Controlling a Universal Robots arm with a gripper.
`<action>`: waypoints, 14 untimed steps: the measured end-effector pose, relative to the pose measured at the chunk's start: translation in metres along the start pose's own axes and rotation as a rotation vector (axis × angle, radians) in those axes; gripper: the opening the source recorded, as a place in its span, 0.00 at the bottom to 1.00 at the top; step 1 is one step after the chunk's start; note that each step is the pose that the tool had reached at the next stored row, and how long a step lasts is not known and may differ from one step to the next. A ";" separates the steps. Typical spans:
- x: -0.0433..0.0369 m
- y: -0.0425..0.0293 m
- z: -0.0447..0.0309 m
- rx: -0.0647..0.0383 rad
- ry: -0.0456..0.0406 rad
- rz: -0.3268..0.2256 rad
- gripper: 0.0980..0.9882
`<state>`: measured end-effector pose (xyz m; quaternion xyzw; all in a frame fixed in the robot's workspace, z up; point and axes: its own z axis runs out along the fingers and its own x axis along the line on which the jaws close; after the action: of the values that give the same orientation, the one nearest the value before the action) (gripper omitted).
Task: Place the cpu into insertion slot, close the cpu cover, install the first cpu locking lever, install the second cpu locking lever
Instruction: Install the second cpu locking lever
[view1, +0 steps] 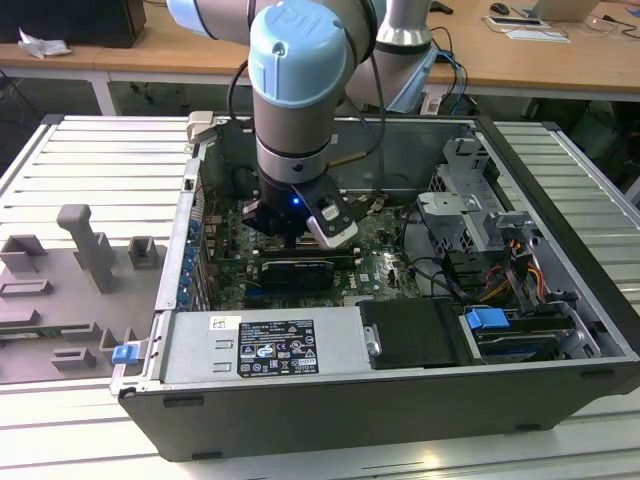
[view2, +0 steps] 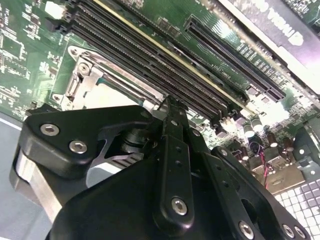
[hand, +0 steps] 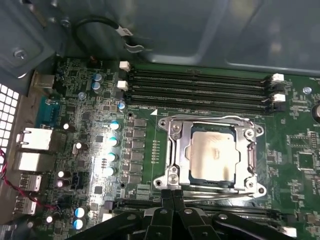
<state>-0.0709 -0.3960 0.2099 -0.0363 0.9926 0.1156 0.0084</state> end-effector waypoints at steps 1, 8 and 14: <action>0.0008 -0.0002 0.0010 -0.003 0.0002 -0.002 0.01; 0.0032 -0.0012 0.0057 -0.016 0.0010 -0.009 0.01; 0.0033 -0.0017 0.0080 -0.016 0.0022 -0.014 0.01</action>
<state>-0.0740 -0.3961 0.2016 -0.0433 0.9914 0.1235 0.0078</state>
